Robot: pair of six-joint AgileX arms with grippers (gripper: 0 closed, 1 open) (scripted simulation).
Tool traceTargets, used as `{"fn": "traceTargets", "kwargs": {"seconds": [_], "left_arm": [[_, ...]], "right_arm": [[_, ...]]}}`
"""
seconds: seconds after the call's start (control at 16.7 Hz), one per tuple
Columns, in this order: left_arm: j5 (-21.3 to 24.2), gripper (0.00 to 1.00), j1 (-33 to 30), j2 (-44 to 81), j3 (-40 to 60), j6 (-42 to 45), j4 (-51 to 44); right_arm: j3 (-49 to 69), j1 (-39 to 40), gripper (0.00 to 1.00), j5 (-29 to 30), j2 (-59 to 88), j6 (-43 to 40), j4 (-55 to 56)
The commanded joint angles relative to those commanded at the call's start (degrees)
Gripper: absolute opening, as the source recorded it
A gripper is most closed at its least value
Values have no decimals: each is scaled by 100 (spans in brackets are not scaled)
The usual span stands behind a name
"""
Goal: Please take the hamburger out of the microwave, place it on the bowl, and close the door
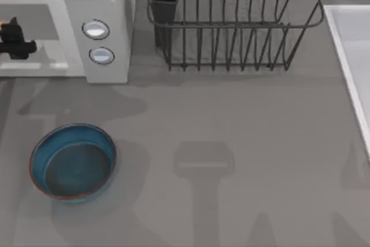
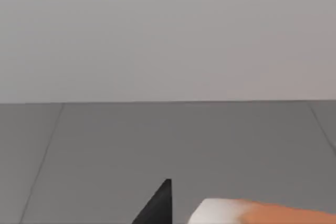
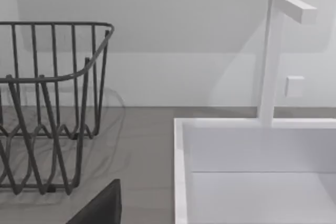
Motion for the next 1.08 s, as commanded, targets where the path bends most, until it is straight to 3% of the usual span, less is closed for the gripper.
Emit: {"fn": "traceTargets", "kwargs": {"seconds": [0.24,0.48,0.72,1.08], "left_arm": [[-373,0,-292,102,371,-548,-518],[-1226,0,-971,337,1219,-2042,-1930],[-2305,0,-1861,658,2282,-4401,-4067],[-3859,0,-3243,1233,3761,-8939,-7985]], "right_arm": [[0,0,100,0,0,0,0],[0,0,100,0,0,0,0],[0,0,100,0,0,0,0],[0,0,100,0,0,0,0]]}}
